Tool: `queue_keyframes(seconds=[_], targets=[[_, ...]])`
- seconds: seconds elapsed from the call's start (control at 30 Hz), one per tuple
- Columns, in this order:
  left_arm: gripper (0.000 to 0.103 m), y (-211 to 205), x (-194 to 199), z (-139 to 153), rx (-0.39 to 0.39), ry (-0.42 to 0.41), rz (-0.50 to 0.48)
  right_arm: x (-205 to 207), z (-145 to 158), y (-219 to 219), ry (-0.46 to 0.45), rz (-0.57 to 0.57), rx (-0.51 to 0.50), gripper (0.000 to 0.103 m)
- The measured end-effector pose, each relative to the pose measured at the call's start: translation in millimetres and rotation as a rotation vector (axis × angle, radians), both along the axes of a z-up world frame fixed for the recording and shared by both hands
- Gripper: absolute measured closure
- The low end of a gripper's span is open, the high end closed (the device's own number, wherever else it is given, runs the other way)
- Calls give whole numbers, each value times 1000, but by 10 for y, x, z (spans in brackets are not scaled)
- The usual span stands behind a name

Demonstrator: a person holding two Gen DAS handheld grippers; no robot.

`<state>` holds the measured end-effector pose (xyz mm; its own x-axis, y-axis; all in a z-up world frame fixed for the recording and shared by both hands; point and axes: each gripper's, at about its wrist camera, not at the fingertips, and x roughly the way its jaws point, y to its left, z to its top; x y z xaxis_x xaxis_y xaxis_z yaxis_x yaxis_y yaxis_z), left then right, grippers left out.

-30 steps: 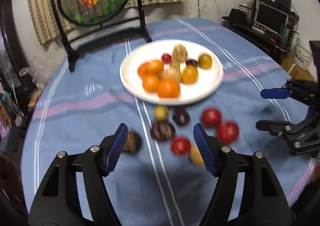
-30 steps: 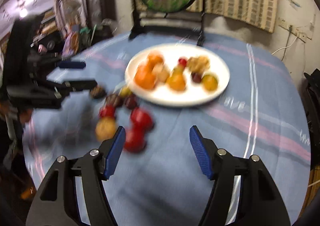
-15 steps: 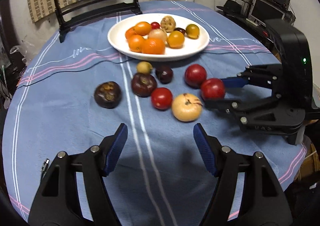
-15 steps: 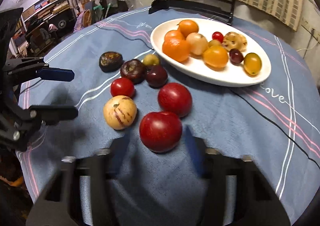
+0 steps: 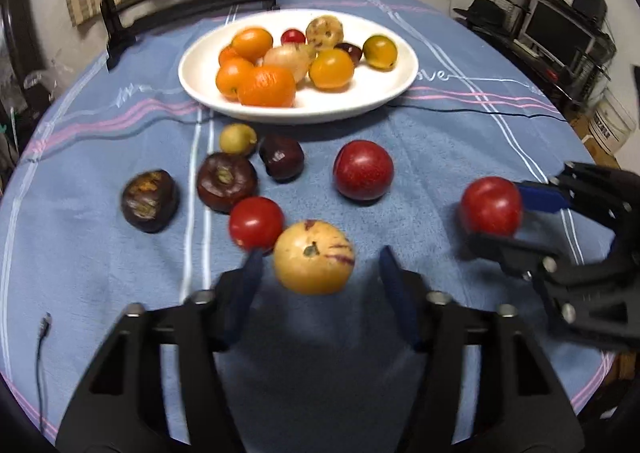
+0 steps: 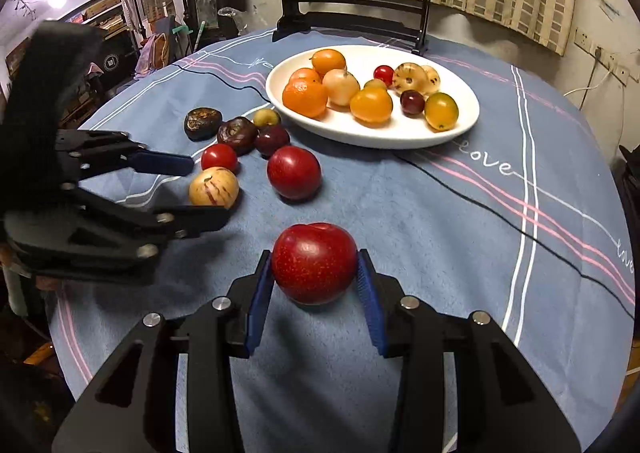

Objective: Organize fruits
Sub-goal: 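Grasp a red apple with the right gripper while the left grasps a striped pale fruit, then carry the striped pale fruit and red apple over the plate with both grippers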

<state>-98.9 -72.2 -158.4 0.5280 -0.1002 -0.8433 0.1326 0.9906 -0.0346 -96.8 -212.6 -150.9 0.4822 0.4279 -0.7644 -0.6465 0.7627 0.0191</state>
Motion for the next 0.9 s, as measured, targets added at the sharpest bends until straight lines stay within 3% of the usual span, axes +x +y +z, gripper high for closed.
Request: queue_keyframes(seconds=[0.07, 0.3, 0.5, 0.9], targets=[[61, -3, 7, -20, 26, -13, 15, -7, -17, -11, 3, -1, 4, 61], [62, 128, -217, 92, 9, -53, -17, -99, -34, -58, 11, 5, 26, 61], [62, 174, -390, 194, 89, -108, -19, -211, 6, 2, 15, 8, 52, 61], [62, 261, -496, 236, 98, -133, -11, -399, 17, 325, 44, 40, 58, 61]])
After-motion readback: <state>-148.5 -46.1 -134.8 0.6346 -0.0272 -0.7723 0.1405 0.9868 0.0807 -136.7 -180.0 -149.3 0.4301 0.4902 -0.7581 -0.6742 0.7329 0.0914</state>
